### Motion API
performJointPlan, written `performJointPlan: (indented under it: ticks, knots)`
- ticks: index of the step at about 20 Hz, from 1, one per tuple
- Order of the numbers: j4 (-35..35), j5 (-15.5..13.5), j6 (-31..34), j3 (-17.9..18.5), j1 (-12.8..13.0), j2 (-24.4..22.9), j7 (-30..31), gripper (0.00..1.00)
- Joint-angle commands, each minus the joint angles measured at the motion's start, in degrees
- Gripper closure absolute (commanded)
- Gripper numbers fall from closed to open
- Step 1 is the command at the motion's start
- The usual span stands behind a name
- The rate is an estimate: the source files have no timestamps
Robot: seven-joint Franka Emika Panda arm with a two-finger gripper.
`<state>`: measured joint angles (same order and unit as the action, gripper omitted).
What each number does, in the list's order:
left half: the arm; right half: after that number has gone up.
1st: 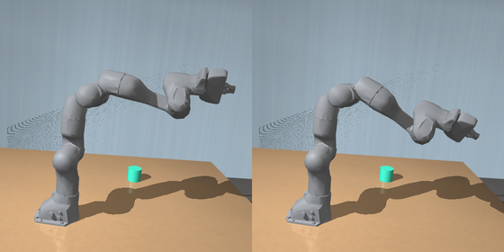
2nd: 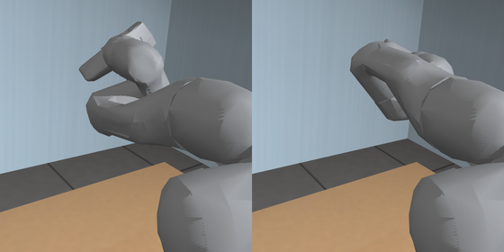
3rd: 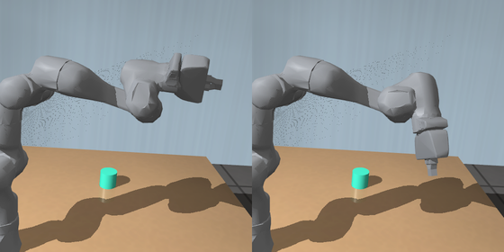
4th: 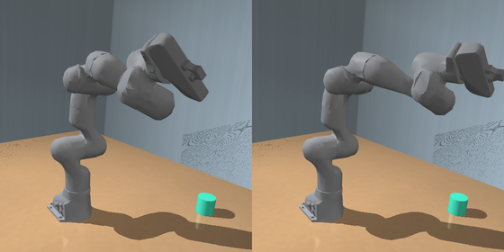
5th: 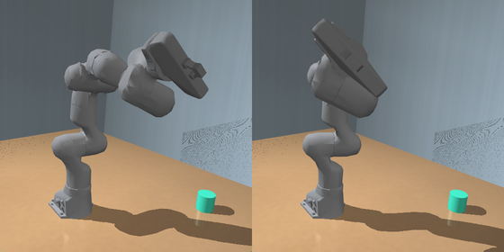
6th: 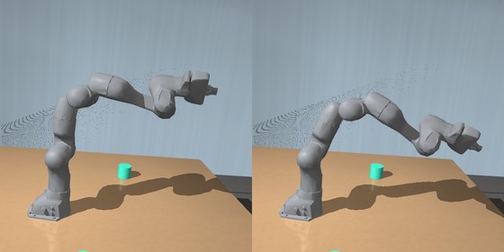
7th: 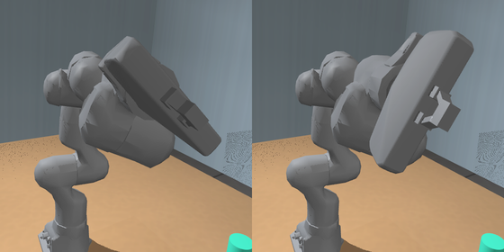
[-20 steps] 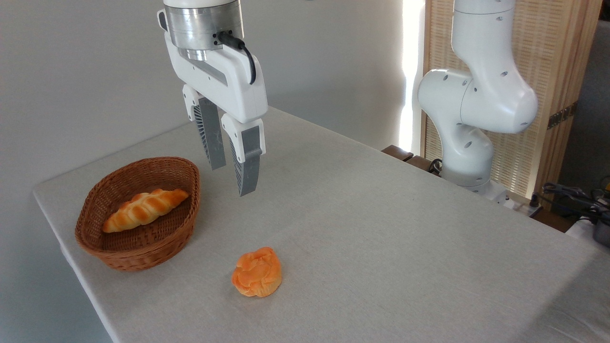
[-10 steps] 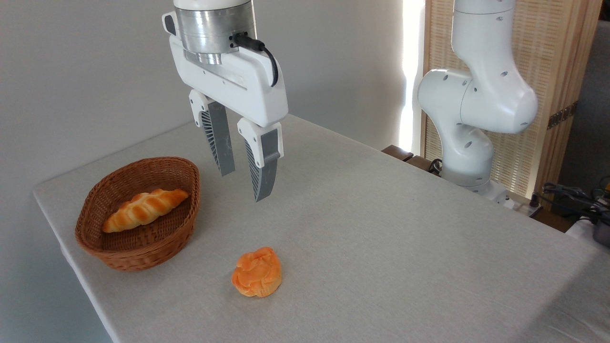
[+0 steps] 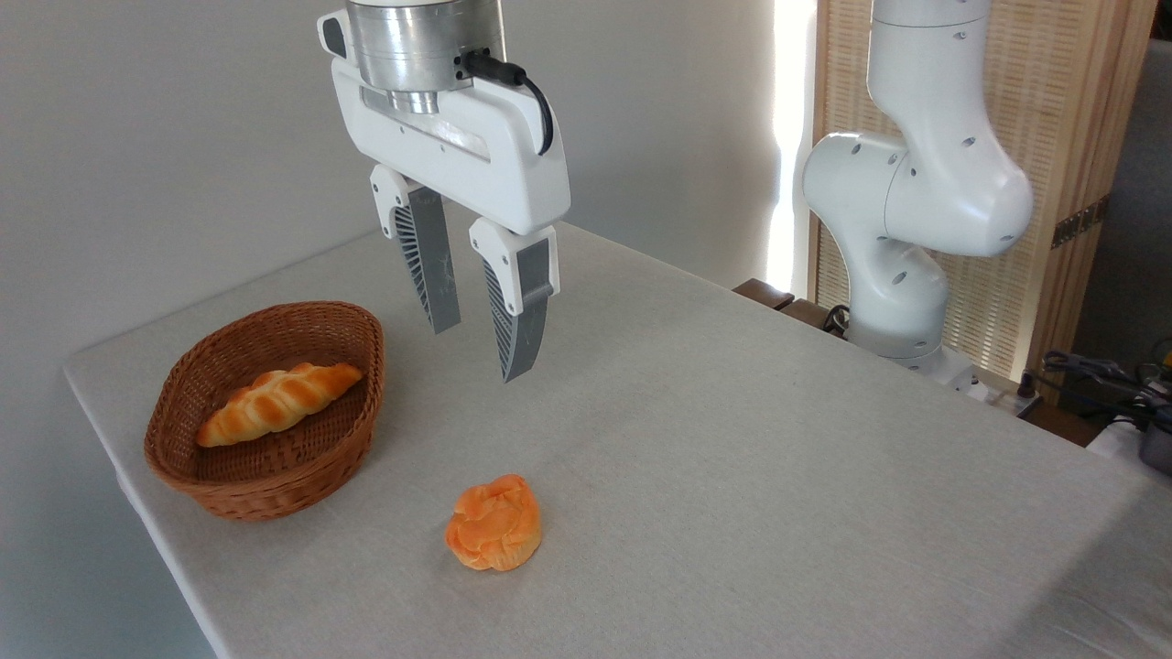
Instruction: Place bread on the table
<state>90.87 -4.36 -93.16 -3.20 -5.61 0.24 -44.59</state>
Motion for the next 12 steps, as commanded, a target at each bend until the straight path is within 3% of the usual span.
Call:
performJointPlan:
  ticks: [1,7,10,12]
  knots:
    - [-1.4,-1.0,1.8,1.0,1.0,0.5,0.4,0.00]
    - [-1.3,-0.8,1.9,1.4,2.1,0.5,0.6,0.00]
    - [-1.3,-0.8,1.9,4.9,4.9,0.5,0.4,0.00]
    - [-1.4,-0.8,1.9,5.2,5.0,0.5,0.0,0.00]
